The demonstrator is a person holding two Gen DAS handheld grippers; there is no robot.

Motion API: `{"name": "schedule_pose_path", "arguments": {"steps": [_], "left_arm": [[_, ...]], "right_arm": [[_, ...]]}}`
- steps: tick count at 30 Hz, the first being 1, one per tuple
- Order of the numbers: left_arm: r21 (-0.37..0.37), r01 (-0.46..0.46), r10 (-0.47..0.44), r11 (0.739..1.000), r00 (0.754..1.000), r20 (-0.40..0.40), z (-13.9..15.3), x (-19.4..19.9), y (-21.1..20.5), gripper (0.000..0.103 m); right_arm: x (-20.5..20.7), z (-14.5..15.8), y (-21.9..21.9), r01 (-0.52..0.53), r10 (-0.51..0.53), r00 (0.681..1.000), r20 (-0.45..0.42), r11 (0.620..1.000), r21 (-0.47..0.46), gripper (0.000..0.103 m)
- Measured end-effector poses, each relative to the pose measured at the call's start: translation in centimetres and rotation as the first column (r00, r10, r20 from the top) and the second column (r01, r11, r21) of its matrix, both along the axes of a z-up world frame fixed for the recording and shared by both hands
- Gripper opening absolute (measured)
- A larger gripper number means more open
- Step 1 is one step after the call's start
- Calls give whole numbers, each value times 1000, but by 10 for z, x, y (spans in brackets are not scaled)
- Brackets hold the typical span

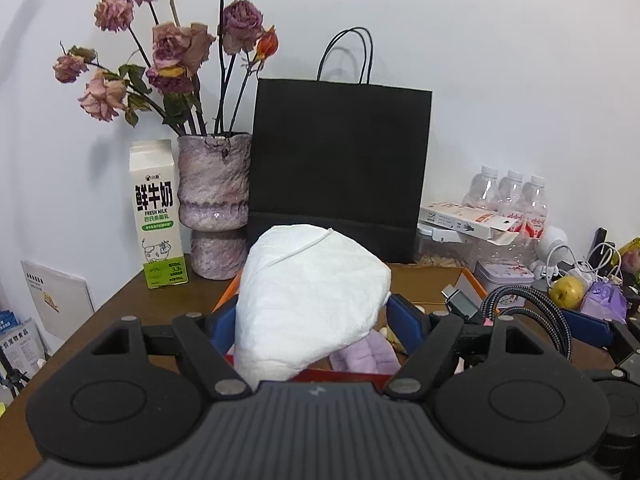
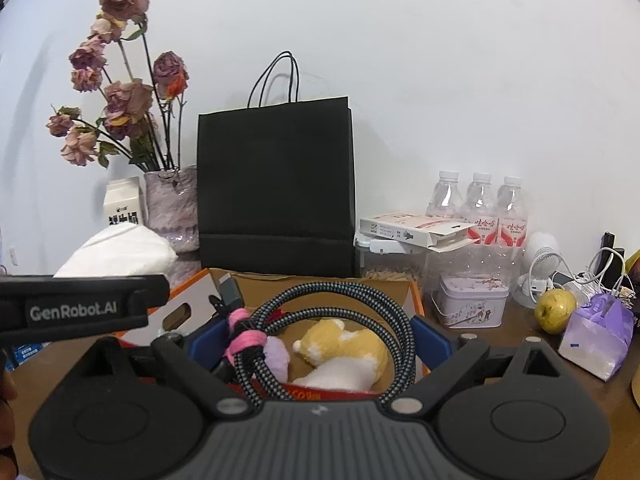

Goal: Organize objects
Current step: 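Carry the white cloth in the left tool and cable in the right tool over the box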

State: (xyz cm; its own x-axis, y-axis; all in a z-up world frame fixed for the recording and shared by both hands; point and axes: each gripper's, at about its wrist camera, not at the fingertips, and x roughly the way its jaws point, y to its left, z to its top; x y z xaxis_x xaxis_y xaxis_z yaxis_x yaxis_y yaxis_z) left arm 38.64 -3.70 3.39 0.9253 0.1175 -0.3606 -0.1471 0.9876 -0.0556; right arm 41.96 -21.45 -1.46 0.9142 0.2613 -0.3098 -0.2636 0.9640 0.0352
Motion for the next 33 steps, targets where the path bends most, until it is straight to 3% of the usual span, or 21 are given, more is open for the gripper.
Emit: {"name": "schedule_pose_path", "arguments": {"steps": [33], "left_arm": [[-36,-88,83,995,990,-117,-31,109,19,78]], "right_arm": [[111,-31,19,2,-5,996,-89,999,-33,95]]}}
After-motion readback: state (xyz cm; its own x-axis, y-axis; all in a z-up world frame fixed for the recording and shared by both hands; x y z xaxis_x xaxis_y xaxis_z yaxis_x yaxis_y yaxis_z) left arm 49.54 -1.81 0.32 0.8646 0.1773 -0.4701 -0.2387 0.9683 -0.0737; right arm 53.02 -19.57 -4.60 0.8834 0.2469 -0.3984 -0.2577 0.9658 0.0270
